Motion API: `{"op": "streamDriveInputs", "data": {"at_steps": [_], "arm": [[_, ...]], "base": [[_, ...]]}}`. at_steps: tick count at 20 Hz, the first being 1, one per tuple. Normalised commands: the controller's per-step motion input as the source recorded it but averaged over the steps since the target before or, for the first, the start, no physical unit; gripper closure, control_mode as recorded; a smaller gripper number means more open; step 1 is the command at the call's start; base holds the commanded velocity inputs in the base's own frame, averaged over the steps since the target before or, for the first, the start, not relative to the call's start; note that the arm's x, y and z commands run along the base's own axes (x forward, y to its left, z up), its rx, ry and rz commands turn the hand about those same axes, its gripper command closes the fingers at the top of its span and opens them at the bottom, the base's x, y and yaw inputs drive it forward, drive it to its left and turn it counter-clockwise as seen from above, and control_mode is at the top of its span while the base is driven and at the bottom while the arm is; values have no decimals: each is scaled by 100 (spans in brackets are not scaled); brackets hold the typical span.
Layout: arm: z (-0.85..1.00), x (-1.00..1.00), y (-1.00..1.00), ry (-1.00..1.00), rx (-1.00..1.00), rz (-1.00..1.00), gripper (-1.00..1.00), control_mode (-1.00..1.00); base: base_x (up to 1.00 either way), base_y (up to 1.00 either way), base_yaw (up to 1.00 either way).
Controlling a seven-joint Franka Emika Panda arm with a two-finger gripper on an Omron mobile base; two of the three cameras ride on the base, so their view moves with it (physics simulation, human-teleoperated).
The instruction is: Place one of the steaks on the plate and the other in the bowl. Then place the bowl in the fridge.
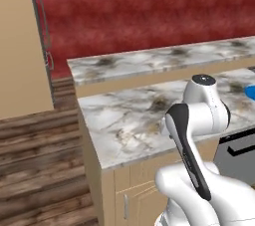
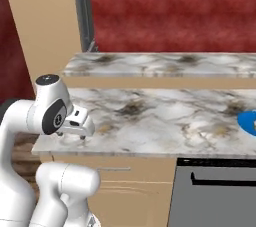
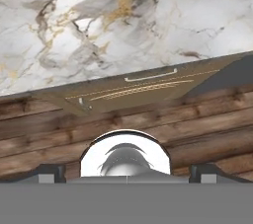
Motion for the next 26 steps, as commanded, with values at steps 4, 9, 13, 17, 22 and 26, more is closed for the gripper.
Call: {"op": "streamDriveInputs", "data": {"at_steps": [4, 9, 13, 17, 22, 26], "arm": [[0, 0, 0, 0, 0, 0, -100, 100], [0, 0, 0, 0, 0, 0, -100, 100], [0, 0, 0, 0, 0, 0, -100, 100], [0, 0, 0, 0, 0, 0, -100, 100], [0, 0, 0, 0, 0, 0, -100, 100], [0, 0, 0, 0, 0, 0, -100, 100]], "base": [[-44, 100, 0], [-18, 96, 0], [-2, 79, 0], [0, 97, 0], [48, 79, 1], [92, 8, 16]]}}
